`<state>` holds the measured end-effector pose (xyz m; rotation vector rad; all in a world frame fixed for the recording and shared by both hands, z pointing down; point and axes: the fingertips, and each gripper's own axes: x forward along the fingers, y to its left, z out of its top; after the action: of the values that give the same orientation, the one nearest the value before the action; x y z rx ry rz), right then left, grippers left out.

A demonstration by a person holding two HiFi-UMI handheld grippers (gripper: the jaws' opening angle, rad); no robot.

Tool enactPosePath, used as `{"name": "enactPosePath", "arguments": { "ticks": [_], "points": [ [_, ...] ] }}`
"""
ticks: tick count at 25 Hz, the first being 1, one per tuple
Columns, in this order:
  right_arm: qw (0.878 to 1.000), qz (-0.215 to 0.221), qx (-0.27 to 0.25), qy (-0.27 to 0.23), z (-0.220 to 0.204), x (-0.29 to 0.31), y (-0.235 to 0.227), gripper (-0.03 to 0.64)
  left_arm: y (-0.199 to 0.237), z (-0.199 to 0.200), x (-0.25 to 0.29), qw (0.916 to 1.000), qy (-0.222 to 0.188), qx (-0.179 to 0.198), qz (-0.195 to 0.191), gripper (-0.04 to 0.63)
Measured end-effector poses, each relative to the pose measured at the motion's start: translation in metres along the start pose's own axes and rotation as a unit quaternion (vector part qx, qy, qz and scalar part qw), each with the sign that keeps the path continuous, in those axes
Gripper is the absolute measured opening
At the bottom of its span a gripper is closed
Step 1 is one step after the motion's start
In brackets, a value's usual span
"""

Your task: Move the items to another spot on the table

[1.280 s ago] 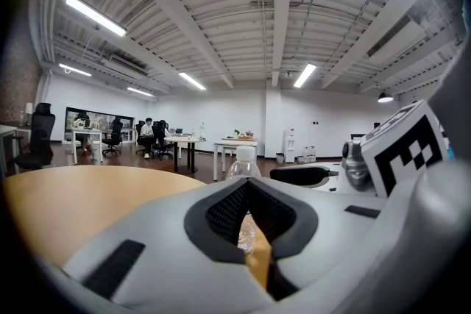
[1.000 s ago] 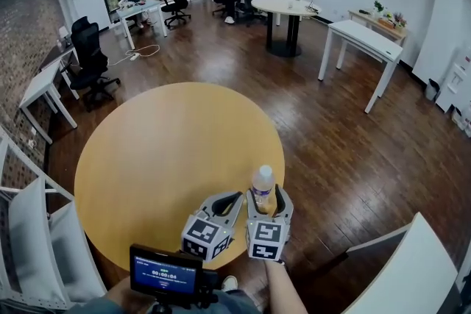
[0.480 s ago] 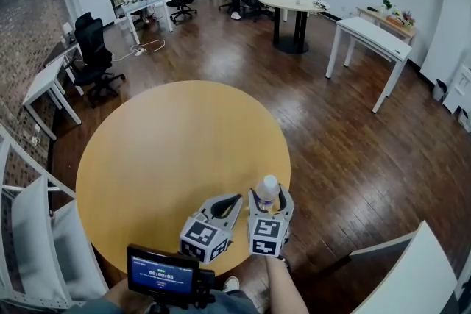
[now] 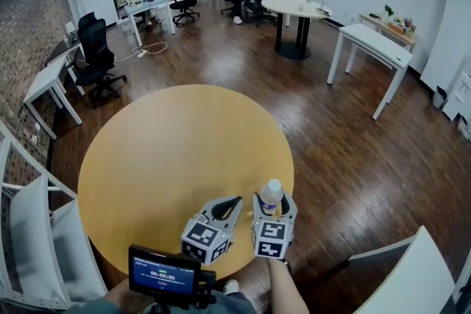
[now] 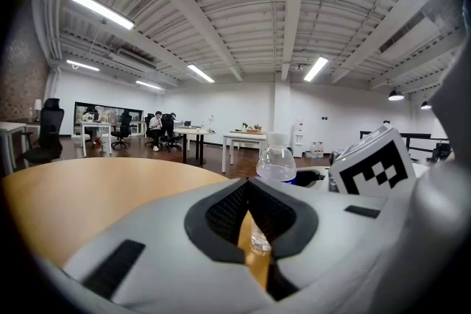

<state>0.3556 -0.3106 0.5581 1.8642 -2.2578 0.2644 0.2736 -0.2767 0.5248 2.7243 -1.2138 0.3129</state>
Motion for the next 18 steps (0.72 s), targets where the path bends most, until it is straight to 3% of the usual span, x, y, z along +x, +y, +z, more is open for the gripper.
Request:
{"name": "enactPosePath", "arguments": {
  "ticks": [18],
  "points": [
    [0.998,0.002,-0.03,-0.05,0.088,-0.045,0.063,0.307,0.032,0.03,-0.07,0.9994,-0.029,0.009,0.015,0.01]
  ]
}}
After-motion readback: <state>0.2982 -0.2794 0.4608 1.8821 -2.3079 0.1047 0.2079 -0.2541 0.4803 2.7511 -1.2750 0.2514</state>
